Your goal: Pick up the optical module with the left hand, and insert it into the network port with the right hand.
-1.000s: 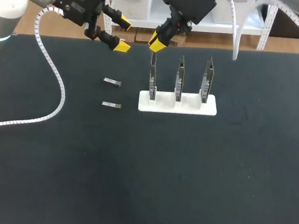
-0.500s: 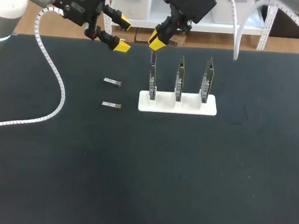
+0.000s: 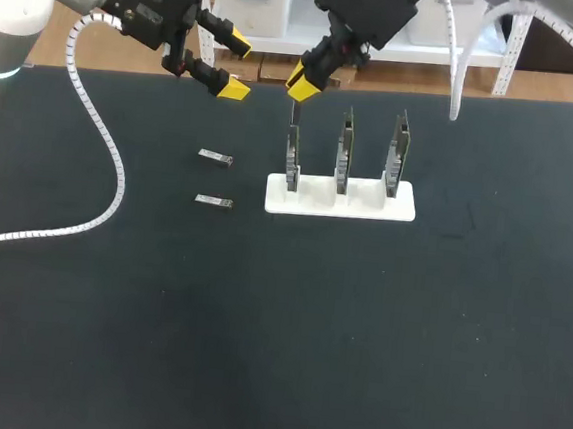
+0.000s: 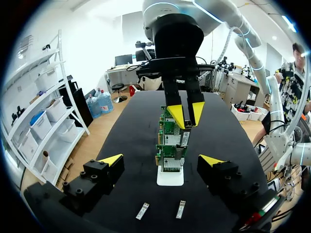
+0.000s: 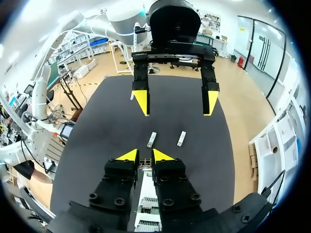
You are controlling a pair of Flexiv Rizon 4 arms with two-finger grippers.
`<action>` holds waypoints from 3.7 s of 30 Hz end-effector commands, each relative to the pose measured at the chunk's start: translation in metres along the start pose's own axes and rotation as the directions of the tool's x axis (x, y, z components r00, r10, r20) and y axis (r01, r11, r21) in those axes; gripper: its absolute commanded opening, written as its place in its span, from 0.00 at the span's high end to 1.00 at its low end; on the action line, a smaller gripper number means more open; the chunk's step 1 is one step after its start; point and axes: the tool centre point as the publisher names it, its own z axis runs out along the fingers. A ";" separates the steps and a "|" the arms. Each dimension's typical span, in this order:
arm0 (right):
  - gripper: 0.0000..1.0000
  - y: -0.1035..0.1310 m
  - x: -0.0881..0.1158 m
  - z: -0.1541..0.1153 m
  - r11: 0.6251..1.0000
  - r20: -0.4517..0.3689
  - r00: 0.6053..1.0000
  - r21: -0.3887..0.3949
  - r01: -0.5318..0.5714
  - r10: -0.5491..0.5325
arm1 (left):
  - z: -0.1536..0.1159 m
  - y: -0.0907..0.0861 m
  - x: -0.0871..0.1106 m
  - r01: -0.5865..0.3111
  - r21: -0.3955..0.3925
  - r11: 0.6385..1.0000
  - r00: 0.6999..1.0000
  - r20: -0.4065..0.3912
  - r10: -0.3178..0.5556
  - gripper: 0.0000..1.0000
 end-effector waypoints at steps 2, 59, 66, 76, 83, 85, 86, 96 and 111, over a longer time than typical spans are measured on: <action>1.00 0.003 0.001 0.002 1.000 -0.019 1.000 0.011 0.002 -0.001 | 0.000 0.001 -0.001 0.003 0.003 1.000 1.000 -0.007 -0.003 0.00; 1.00 -0.005 -0.003 0.000 1.000 -0.003 1.000 0.017 0.022 -0.022 | 0.000 0.001 -0.001 0.003 0.003 1.000 1.000 -0.007 -0.003 0.00; 1.00 -0.004 0.001 0.001 1.000 -0.005 1.000 0.015 0.007 -0.007 | 0.000 0.001 -0.001 0.003 0.003 1.000 1.000 -0.007 -0.003 0.00; 1.00 -0.005 -0.004 -0.005 0.999 -0.013 1.000 0.026 0.020 -0.020 | 0.000 0.001 -0.001 0.003 0.003 1.000 1.000 -0.007 -0.003 0.00; 1.00 -0.003 0.000 -0.002 1.000 -0.008 1.000 0.025 0.006 -0.006 | 0.000 0.001 -0.001 0.003 0.003 1.000 1.000 -0.007 -0.003 0.00; 1.00 -0.003 0.001 -0.001 1.000 -0.006 1.000 0.020 0.003 -0.003 | 0.000 0.001 -0.001 0.003 0.003 1.000 1.000 -0.007 -0.003 0.00; 1.00 -0.003 0.002 0.000 1.000 -0.005 1.000 0.019 0.002 -0.002 | 0.000 0.001 -0.001 0.003 0.003 1.000 1.000 -0.007 -0.003 0.00; 1.00 -0.005 -0.005 -0.003 1.000 -0.010 1.000 0.020 0.017 -0.017 | 0.000 0.001 -0.001 0.003 0.003 1.000 1.000 -0.007 -0.003 0.00; 1.00 -0.004 0.001 0.002 1.000 -0.001 1.000 0.012 0.003 -0.003 | 0.000 0.001 -0.001 0.003 0.003 1.000 1.000 -0.007 -0.003 0.00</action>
